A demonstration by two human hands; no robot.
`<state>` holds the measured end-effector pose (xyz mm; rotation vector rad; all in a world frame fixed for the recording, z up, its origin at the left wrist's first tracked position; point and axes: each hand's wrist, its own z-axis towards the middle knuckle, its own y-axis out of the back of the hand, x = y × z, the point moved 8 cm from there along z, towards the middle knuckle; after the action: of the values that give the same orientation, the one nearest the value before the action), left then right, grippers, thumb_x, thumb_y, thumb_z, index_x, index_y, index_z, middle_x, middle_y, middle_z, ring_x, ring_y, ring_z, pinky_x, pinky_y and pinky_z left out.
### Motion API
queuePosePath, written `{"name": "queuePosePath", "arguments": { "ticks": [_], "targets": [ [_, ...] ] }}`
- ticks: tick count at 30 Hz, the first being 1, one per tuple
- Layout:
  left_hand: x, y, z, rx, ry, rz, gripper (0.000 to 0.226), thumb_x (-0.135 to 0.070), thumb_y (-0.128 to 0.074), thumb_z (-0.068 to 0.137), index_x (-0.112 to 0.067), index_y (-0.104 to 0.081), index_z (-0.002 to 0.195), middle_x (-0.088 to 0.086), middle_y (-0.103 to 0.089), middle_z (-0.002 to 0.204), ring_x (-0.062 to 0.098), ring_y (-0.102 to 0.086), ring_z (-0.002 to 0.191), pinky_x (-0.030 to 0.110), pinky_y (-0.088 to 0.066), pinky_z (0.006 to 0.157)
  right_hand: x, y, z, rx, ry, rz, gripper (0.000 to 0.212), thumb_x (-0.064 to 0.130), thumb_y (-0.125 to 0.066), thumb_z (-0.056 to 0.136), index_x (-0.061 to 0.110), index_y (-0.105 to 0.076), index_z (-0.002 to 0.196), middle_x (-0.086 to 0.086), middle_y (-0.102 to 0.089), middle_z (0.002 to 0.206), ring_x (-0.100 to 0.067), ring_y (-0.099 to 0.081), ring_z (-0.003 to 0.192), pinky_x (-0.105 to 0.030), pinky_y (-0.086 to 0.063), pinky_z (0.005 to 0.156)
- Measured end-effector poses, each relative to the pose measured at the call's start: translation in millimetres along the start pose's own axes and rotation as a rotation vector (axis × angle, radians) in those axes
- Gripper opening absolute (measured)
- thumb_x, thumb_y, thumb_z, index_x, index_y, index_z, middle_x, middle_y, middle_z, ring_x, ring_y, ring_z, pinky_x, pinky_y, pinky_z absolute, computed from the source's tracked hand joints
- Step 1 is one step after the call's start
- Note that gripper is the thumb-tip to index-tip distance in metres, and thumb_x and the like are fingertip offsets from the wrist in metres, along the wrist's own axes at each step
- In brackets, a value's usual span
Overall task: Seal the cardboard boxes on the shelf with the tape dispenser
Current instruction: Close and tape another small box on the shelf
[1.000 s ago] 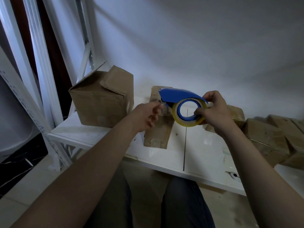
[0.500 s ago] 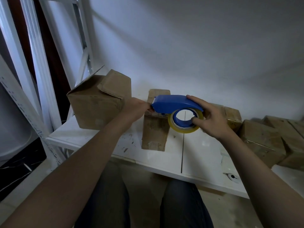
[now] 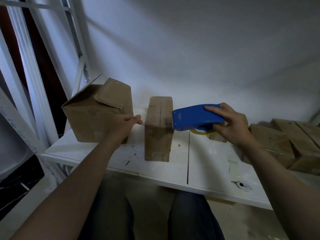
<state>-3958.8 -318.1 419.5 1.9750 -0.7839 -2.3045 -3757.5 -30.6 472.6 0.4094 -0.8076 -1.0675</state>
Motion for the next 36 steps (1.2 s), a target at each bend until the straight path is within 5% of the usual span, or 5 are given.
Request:
{"name": "queuePosePath", "arguments": {
  "ticks": [7,18,25,31,36],
  "targets": [
    [5.4,-10.1,-0.6,-0.026,-0.067,0.084,0.025,-0.035,-0.061,0.098,-0.021,-0.078,0.086,-0.005,-0.069,0.080,0.009,-0.054,0.071,0.026,-0.041,0.071,-15.3,-6.6,-13.8,0.047,-0.013,0.017,0.075,-0.018,-0.070,0.080,0.022,-0.053,0.141,-0.014,-0.052,0.119,-0.030,-0.052,0.110,-0.017,-0.044,0.098],
    [29.1,0.2,5.5,-0.112,-0.058,0.058,0.019,-0.033,-0.061,0.098,-0.026,-0.072,0.084,-0.010,-0.065,0.073,0.001,-0.056,0.070,0.018,-0.038,0.061,-38.8,7.1,-30.7,-0.085,-0.044,-0.046,0.070,-0.029,-0.070,0.070,0.002,-0.059,0.132,-0.019,-0.054,0.114,0.017,-0.040,0.114,-0.004,-0.033,0.098],
    [35.9,-6.2,14.5,-0.129,-0.073,0.068,0.020,-0.034,-0.064,0.097,-0.030,-0.072,0.079,0.001,-0.068,0.071,0.009,-0.055,0.063,0.015,-0.038,0.055,-61.5,-1.2,-32.4,-0.093,-0.129,0.017,0.069,-0.025,-0.069,0.075,0.010,-0.059,0.134,-0.016,-0.053,0.115,0.010,-0.044,0.109,-0.008,-0.037,0.093],
    [49.5,-13.4,19.3,-0.137,-0.040,0.015,0.018,-0.030,-0.065,0.097,-0.019,-0.074,0.086,-0.024,-0.058,0.050,-0.009,-0.055,0.054,0.008,-0.036,0.053,-73.4,-13.8,-27.9,-0.070,-0.134,0.033,0.066,-0.020,-0.069,0.079,0.015,-0.060,0.134,-0.014,-0.052,0.122,-0.016,-0.049,0.111,-0.012,-0.040,0.096],
    [65.0,-21.8,23.2,-0.116,-0.025,-0.013,0.023,-0.034,-0.064,0.096,-0.017,-0.078,0.090,-0.011,-0.071,0.079,-0.009,-0.062,0.069,0.012,-0.042,0.063,-79.8,-20.7,-26.0,-0.091,-0.096,-0.028,0.067,-0.021,-0.070,0.078,0.013,-0.059,0.134,-0.019,-0.053,0.120,-0.012,-0.045,0.110,-0.009,-0.037,0.098]
  ]
}}
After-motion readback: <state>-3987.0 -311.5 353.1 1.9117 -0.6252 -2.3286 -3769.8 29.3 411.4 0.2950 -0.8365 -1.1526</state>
